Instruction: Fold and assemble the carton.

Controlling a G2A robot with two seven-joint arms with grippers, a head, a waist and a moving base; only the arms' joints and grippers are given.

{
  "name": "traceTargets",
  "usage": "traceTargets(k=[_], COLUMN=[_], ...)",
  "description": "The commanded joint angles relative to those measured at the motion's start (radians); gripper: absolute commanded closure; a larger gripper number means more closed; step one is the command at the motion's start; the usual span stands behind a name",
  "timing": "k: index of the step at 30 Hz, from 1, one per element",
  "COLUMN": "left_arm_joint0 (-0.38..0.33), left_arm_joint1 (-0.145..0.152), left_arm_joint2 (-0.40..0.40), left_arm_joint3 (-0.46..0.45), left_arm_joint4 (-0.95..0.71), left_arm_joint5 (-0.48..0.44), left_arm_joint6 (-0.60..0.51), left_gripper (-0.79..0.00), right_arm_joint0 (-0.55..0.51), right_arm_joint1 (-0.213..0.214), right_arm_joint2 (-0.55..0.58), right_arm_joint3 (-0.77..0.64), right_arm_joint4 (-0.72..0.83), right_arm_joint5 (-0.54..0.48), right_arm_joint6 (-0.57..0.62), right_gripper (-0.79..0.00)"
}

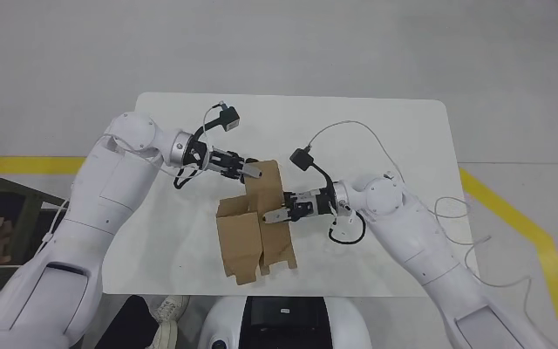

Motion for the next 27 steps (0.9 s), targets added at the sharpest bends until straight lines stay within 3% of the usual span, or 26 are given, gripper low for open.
traceTargets(k=[1,7,12,17,18,19,20,27], left_arm_joint0=[0.001,0.002,0.003,0.004,0.004,0.003,0.002,-0.006], left_arm_joint1=[0.002,0.010,0.018,0.025,0.026,0.027,0.028,0.038], left_arm_joint2=[0.003,0.011,0.018,0.027,0.029,0.032,0.033,0.015], left_arm_joint3=[-0.006,-0.023,-0.047,-0.058,-0.058,-0.058,-0.058,-0.023], left_arm_joint4=[-0.003,-0.015,-0.015,-0.017,-0.019,-0.019,-0.021,-0.043], left_arm_joint5=[-0.001,0.000,-0.004,-0.008,-0.009,-0.009,-0.010,-0.043], left_arm_joint6=[0.001,0.000,0.004,0.008,0.009,0.009,0.010,0.043], left_gripper=[0.000,0.000,0.000,0.000,-0.246,-0.551,-0.785,-0.785], right_arm_joint0=[0.004,0.014,0.021,0.025,0.025,0.026,0.026,0.024], right_arm_joint1=[-0.002,-0.007,-0.010,-0.012,-0.012,-0.012,-0.011,-0.007], right_arm_joint2=[-0.004,-0.015,-0.022,-0.030,-0.032,-0.034,-0.035,-0.041], right_arm_joint3=[0.008,0.024,0.035,0.035,0.034,0.032,0.031,0.021], right_arm_joint4=[0.010,0.037,0.056,0.065,0.068,0.071,0.074,0.113], right_arm_joint5=[-0.005,-0.015,-0.023,-0.025,-0.024,-0.024,-0.025,-0.024], right_arm_joint6=[0.005,0.021,0.033,0.031,0.032,0.032,0.032,0.032], right_gripper=[-0.314,-0.249,-0.089,0.000,0.000,0.000,0.000,0.000])
